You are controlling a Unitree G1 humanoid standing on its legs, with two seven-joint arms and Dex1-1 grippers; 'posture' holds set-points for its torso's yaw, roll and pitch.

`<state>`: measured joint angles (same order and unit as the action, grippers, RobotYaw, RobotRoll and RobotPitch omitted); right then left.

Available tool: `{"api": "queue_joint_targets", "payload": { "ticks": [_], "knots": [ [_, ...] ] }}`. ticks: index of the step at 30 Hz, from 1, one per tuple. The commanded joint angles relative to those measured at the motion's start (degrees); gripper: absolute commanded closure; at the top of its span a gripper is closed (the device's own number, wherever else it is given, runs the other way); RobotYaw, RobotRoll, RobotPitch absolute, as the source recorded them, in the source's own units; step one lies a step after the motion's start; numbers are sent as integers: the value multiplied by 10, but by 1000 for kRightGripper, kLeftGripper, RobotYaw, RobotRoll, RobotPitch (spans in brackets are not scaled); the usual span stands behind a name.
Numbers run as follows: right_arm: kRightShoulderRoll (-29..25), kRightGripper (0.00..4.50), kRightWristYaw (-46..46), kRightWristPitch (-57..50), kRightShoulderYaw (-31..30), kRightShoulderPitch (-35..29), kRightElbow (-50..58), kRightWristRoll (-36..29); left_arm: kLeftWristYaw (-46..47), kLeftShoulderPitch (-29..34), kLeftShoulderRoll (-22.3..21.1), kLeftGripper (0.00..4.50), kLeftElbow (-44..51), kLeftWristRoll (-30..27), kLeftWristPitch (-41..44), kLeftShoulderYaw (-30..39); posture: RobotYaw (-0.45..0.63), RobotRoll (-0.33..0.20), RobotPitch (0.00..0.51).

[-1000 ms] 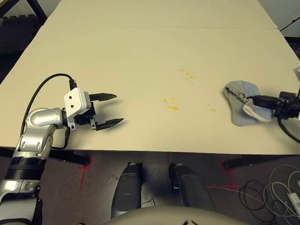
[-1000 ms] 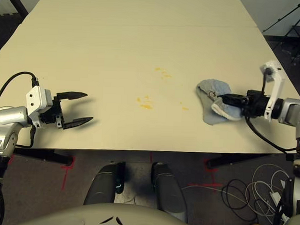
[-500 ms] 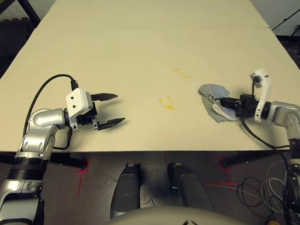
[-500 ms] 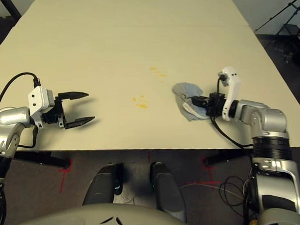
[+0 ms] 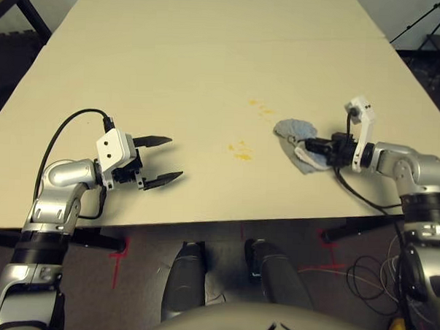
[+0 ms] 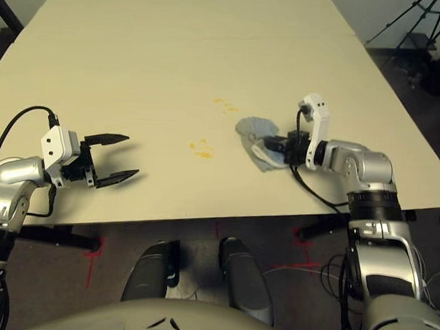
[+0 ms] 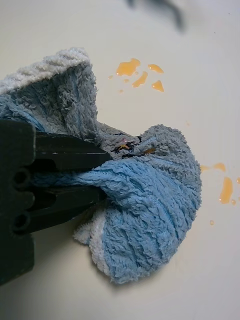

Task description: Wipe the water off the table with a rag.

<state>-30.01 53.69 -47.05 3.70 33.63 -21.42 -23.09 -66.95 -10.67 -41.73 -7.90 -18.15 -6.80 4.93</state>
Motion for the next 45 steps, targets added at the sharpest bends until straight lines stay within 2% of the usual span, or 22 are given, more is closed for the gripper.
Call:
{"api": "queue_joint_targets", "payload": {
  "ticks": [1,7,12,16,22,27,38,45],
  "knots": [
    [44,4484,-12,-23,-47,-4,21,3,1,5,-1,0,-5,6,-5,-4,237,0,165],
    [140,4484,-60,-47,-85,-3,71,7,1,6,-4,0,-3,7,-5,-4,249,0,173],
    [192,4484,-94,-52,-100,5,84,14,1,13,-6,0,5,4,-2,-1,265,0,183],
    [254,4484,-119,-51,-131,21,78,21,4,20,-6,0,11,4,0,-1,272,0,185],
    [284,4484,-110,-51,-181,23,81,32,10,19,-3,0,16,4,4,-2,284,0,186],
    [233,4485,-93,-59,-176,15,99,29,14,19,-2,0,15,5,3,-3,280,0,186],
    [22,4486,-46,-121,-103,-54,212,-30,11,-1,7,0,-13,12,-8,-13,259,0,190],
    [-76,4491,-30,-112,-46,-55,186,-46,6,-18,12,0,-32,14,-18,-22,228,0,188]
  ]
}}
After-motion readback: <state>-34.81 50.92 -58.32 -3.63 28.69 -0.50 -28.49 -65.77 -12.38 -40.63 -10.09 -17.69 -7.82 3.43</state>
